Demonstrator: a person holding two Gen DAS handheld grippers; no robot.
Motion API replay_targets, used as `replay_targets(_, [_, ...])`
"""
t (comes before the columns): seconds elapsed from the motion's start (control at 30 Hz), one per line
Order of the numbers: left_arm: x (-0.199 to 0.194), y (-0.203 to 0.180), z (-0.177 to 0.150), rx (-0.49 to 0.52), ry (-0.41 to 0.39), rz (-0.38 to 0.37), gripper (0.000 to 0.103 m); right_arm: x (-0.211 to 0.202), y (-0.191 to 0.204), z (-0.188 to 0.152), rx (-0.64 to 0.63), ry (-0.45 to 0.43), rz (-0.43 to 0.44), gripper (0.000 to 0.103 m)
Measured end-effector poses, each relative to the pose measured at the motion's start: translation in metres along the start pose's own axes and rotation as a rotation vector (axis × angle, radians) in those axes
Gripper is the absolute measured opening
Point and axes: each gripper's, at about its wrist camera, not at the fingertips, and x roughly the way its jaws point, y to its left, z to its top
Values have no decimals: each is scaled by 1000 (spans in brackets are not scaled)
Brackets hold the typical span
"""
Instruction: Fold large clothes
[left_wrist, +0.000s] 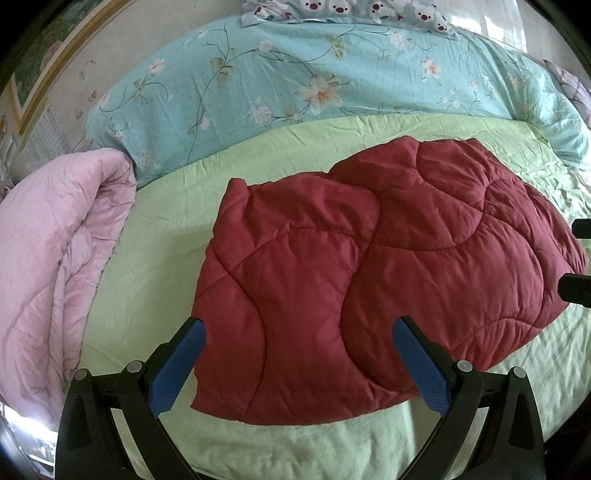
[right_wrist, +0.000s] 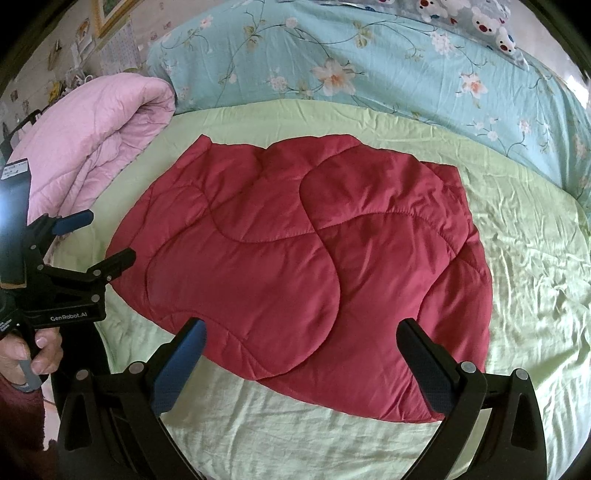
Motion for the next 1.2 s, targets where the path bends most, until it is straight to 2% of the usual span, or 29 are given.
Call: replay_targets(1.2, [0,6,-3,-10,-3,-14,102,1,-5,-2,14,7,4,103])
